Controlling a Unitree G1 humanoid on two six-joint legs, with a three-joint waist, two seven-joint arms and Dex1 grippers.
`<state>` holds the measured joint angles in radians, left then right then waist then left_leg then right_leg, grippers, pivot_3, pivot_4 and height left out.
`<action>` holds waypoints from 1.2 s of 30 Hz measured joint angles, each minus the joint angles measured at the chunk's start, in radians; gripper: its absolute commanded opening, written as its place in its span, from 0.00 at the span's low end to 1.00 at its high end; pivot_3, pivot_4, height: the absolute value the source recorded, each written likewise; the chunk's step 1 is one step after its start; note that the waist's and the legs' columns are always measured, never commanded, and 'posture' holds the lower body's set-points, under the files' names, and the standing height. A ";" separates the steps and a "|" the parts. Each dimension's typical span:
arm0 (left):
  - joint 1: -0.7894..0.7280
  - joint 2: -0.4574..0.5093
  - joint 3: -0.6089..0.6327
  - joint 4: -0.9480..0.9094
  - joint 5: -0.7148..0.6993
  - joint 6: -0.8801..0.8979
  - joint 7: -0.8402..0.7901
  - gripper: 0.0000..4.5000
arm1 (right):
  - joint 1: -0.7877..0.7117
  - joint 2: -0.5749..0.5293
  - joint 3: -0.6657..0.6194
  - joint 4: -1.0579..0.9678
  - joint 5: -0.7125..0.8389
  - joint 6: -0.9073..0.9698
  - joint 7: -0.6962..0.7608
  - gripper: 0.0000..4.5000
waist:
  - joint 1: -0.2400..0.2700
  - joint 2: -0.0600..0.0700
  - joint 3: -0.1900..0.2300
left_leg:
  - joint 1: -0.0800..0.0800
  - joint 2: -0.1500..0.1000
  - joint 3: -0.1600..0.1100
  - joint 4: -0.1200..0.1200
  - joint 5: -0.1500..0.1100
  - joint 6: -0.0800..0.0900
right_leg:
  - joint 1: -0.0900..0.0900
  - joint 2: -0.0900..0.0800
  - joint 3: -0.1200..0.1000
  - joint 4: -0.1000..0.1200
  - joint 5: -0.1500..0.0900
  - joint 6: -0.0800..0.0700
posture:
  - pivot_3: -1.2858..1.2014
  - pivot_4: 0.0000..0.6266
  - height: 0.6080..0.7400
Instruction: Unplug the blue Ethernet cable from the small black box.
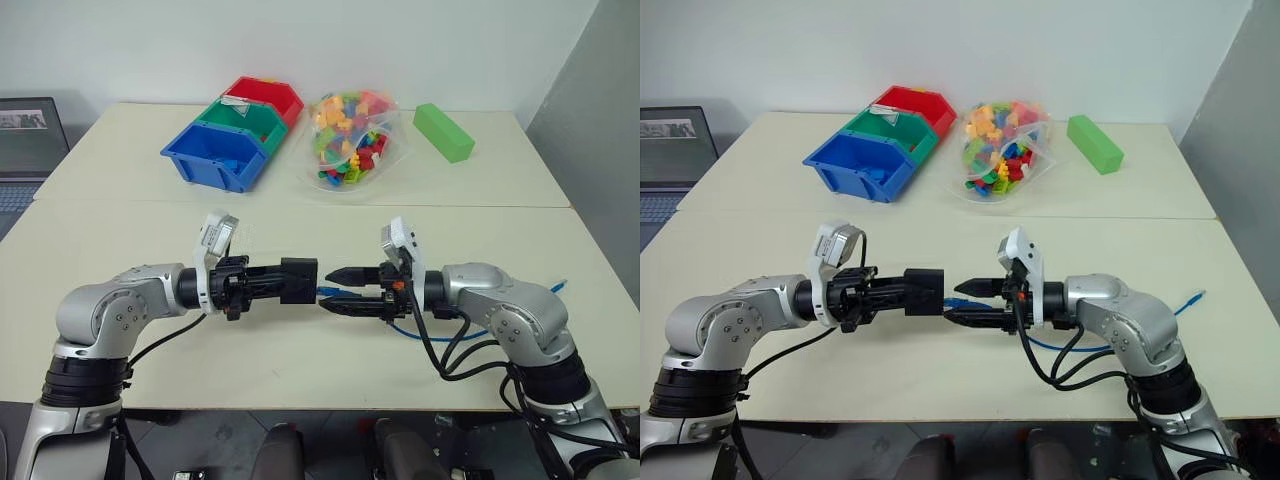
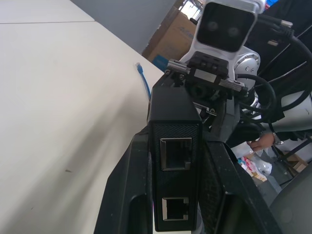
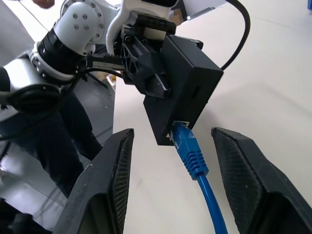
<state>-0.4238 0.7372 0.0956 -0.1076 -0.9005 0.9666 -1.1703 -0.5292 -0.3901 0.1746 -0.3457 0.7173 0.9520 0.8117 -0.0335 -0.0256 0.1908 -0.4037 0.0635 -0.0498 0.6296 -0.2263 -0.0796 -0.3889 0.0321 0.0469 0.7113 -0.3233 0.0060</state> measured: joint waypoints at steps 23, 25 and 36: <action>0.000 0.006 0.000 -0.002 0.000 -0.010 -0.013 0.18 | 0.000 0.012 -0.012 0.047 0.049 0.057 -0.005 0.33 | -0.002 0.000 0.000 | -0.001 0.000 0.000 -0.001 0.000 0.000 | 0.000 0.000 0.000 -0.001 0.000 0.000 | 0.52 0.24 1.00; 0.000 0.006 0.000 -0.002 0.000 -0.010 -0.019 0.18 | 0.000 0.013 -0.012 0.048 0.049 0.056 -0.005 0.24 | -0.002 0.000 0.000 | -0.001 0.000 0.000 -0.001 0.000 0.000 | 0.000 0.000 0.000 -0.001 0.000 0.000 | 0.52 0.24 1.00; 0.000 0.013 0.000 -0.002 0.011 -0.018 -0.037 0.18 | -0.004 0.017 -0.012 0.060 0.052 0.059 0.002 0.01 | -0.002 0.000 0.000 | -0.001 0.000 0.000 -0.001 0.000 0.000 | 0.000 0.000 0.000 -0.001 0.000 0.000 | 0.52 0.24 1.00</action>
<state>-0.4236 0.7500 0.0954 -0.1093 -0.8894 0.9489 -1.2071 -0.5335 -0.3728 0.1629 -0.2852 0.7691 1.0114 0.8137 -0.0353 -0.0254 0.1909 -0.4044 0.0636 -0.0498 0.6290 -0.2263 -0.0796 -0.3894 0.0324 0.0466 0.7099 -0.3234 0.0062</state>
